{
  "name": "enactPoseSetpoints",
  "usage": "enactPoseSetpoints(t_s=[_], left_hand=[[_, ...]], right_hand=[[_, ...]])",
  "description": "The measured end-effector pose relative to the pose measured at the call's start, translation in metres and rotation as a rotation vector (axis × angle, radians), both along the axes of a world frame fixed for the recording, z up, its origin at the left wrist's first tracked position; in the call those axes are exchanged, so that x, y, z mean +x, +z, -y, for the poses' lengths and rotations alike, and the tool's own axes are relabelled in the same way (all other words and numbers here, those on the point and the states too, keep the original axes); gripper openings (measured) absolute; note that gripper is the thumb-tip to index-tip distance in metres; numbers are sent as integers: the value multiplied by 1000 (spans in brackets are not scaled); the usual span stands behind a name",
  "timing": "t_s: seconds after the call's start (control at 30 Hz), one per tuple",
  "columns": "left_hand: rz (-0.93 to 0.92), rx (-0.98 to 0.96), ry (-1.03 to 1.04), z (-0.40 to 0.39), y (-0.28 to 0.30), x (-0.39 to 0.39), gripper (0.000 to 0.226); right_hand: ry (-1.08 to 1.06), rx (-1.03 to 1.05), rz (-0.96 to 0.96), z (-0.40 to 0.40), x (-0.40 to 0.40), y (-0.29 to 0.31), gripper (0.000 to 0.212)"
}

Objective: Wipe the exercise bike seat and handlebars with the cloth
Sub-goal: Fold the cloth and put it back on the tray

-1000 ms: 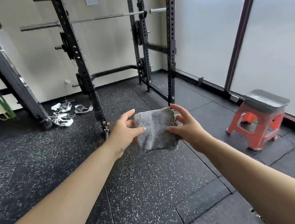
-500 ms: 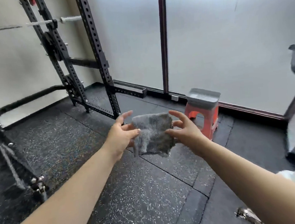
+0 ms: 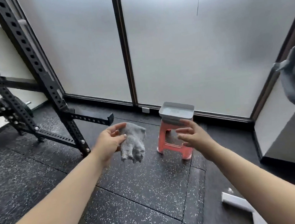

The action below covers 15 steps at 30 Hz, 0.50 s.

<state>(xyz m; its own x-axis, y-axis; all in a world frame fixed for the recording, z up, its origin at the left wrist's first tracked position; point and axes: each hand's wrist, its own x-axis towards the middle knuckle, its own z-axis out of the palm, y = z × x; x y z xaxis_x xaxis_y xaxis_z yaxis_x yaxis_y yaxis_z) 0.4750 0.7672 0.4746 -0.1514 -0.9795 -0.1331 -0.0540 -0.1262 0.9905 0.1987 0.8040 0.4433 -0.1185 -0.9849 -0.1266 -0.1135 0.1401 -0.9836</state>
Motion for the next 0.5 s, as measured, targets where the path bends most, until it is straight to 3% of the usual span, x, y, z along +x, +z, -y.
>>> enactPoseSetpoints(t_s=[0.27, 0.5], left_hand=[[4, 52, -26, 176, -36, -14, 42], [43, -2, -185, 323, -47, -69, 53]], right_hand=[[-215, 38, -96, 124, -40, -25, 52], [-360, 65, -101, 223, -74, -37, 48]])
